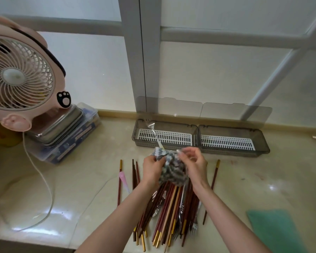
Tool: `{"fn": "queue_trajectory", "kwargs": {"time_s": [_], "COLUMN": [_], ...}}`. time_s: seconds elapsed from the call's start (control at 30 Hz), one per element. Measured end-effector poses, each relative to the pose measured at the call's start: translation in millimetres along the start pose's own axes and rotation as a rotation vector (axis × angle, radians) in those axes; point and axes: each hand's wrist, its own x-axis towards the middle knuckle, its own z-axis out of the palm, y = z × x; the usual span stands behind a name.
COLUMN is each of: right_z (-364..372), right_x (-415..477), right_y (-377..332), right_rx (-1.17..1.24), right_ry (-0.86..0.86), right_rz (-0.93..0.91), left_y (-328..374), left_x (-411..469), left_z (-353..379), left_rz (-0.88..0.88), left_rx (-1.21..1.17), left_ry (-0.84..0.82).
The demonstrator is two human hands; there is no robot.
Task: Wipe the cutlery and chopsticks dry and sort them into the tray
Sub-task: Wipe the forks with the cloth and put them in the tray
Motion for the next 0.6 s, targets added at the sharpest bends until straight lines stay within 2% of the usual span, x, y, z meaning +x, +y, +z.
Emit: {"fn": "queue_trajectory", "kwargs": {"time_s": [0.1,0.2,0.33,0.43,0.5,0.6], "right_z": [6,19,26,24,23,29], "right_x": [17,37,51,71,92,118], "right_y": [-17,-25,-26,-34,-34,-16], "right_rx": [-0.101,-0.142,-0.046,-0.027,-0.245,-0.795], "right_ry": [-0.011,-0.104,-0.102,-0.058,-0.036,-0.109], "right_rz": [-0.140,-0.055,0.025,-0.015,-0.120,-0.260], "left_y": [5,4,1,4,2,-2], "left_x": [5,6,10,15,20,26], "left_z": [1,8,12,2,-10,-27], "left_rz": [0.086,0.152,0.152,0.025,-0.102,-0.176], "left_rx": [0.262,0.463,0.474,0.319,0.151,-0.077], "left_ry": [0.040,0.019,0.018,-0.010,-0.078,-0.117]}}
